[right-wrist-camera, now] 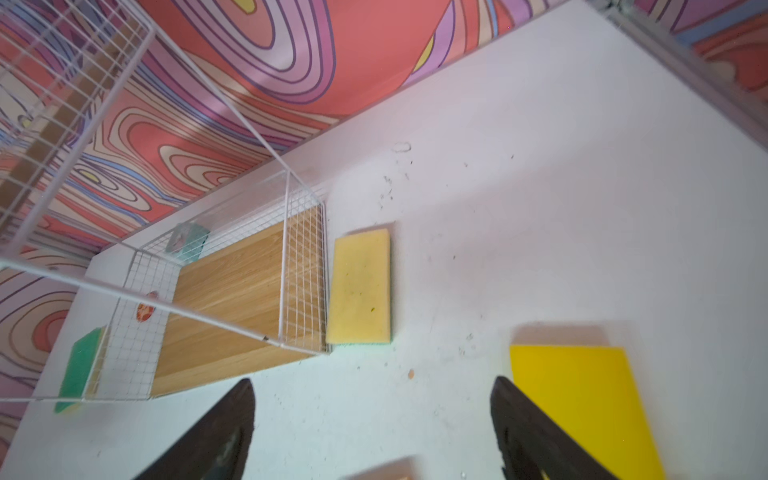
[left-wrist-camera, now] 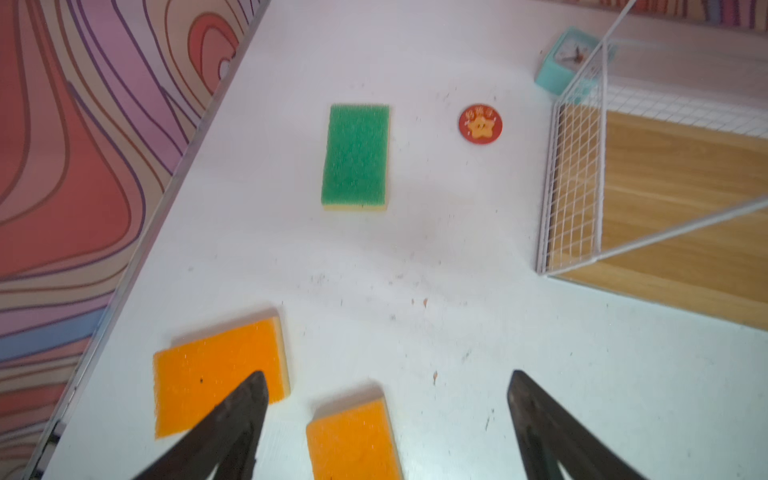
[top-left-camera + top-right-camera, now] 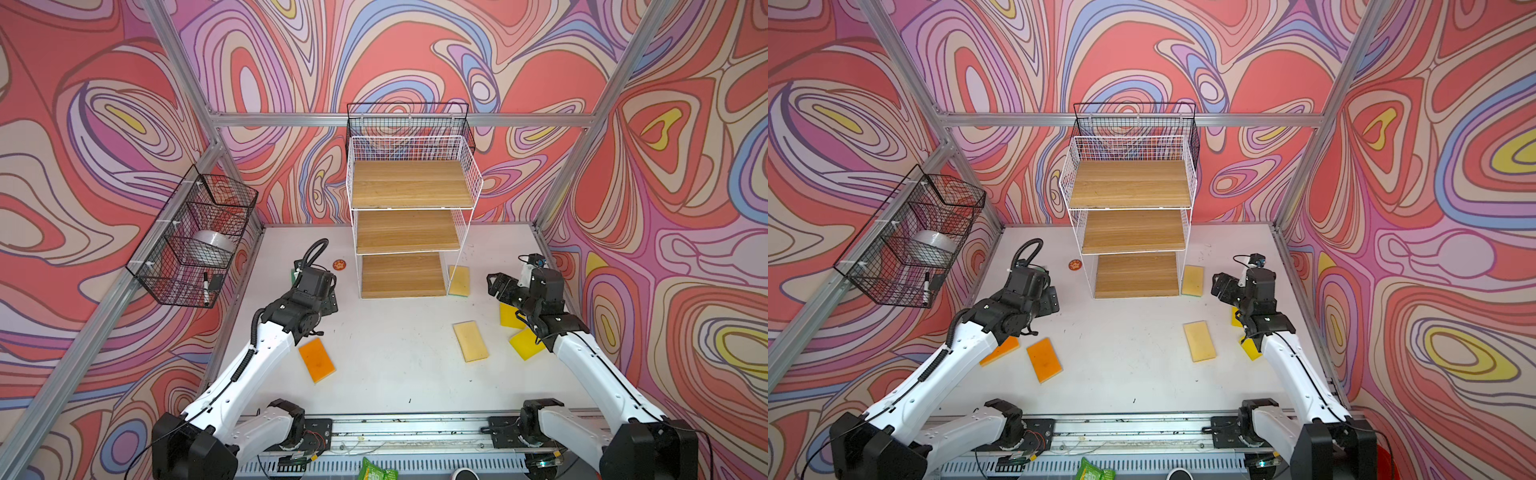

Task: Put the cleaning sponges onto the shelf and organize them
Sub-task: 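Move left gripper over the orange sponges while right gripper approaches yellow sponges, then lower left gripper and grasp the long orange sponge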

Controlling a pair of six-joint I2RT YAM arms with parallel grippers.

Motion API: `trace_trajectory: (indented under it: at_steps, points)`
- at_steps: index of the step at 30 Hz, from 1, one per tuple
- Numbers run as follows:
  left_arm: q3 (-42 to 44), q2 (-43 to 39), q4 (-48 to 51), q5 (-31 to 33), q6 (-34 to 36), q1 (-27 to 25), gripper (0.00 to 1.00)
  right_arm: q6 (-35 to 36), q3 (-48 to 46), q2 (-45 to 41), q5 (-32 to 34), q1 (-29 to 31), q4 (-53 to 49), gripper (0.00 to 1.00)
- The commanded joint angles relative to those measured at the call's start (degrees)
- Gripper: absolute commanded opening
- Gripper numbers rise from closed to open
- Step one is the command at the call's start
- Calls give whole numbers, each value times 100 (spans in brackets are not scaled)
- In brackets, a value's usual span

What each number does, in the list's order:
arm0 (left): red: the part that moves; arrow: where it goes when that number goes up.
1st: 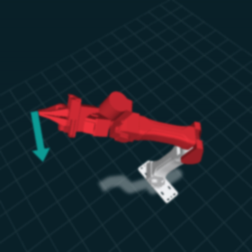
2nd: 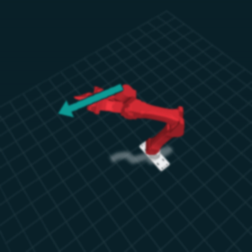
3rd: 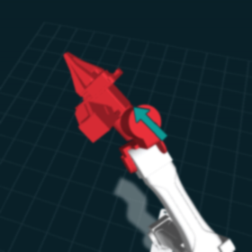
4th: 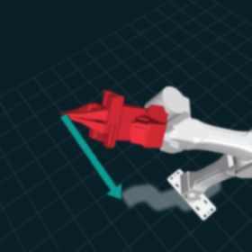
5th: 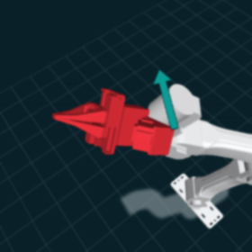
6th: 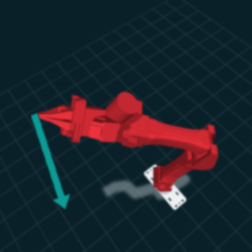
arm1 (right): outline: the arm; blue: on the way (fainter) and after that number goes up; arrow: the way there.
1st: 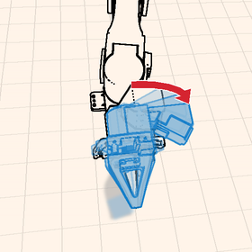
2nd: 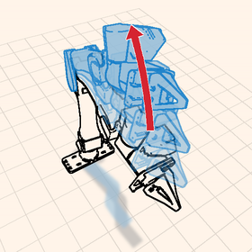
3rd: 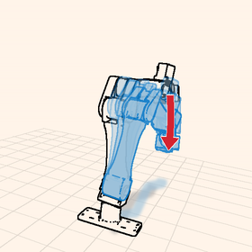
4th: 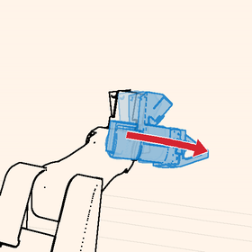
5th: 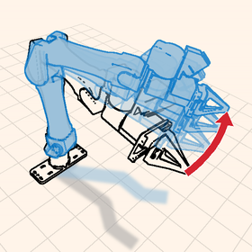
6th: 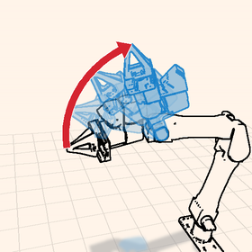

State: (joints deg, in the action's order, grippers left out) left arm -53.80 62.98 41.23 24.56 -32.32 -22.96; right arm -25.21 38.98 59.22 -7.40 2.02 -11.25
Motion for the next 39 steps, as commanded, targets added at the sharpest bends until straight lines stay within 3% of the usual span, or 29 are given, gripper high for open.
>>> trace_trajectory:
  at_steps: [1, 9, 15, 25, 39]
  points:
    - [202, -169, 1027, 319, -1119, -234, 97, -316, -232, -195, -377, 147, -404, 94]
    - [1029, 30, 1062, 284, -1936, -244, 100, -554, -613, -93, -330, 646, 31, 98]
    - [1407, -78, 1040, 280, -2271, -243, 100, -687, -789, 126, -669, 729, 440, 98]
    - [1694, 397, 663, 19, -2549, -237, 100, -720, -902, 11, -738, 762, 562, 98]
    - [2116, 1102, -590, -583, -2772, -240, 99, -633, -901, -44, -676, 756, 492, 98]
